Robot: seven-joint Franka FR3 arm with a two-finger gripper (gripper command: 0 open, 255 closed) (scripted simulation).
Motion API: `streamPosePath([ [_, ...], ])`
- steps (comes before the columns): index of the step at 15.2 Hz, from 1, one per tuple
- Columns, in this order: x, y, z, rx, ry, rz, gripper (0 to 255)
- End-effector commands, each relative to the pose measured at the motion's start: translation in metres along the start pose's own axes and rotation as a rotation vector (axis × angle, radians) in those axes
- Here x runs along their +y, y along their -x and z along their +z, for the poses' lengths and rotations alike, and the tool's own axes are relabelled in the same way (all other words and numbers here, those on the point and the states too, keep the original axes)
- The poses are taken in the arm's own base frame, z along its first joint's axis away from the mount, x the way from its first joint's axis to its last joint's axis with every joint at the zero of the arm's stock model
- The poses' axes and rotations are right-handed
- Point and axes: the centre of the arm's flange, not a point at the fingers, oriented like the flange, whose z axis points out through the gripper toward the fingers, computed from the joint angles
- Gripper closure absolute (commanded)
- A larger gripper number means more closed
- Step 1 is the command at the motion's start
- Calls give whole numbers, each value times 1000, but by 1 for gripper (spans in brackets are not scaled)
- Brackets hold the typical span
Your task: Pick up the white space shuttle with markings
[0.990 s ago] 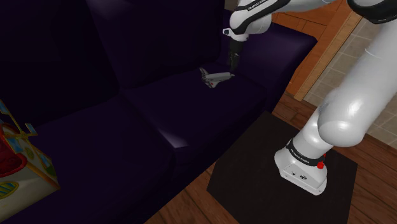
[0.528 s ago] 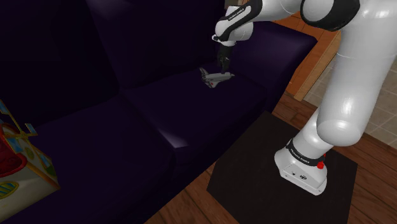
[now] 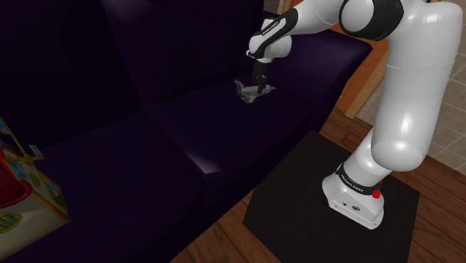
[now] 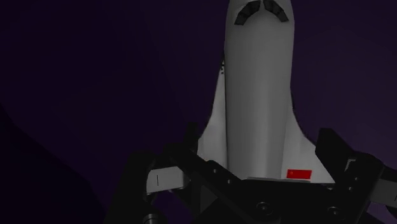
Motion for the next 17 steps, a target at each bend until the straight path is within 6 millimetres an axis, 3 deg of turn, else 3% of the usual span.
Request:
streamPosePath([
  [1, 0, 0, 3, 0, 0, 0, 0],
  [2, 0, 0, 3, 0, 0, 0, 255],
  [11, 0, 0, 3, 0, 0, 0, 255],
  [17, 1, -1, -28, 0, 0, 0, 255],
])
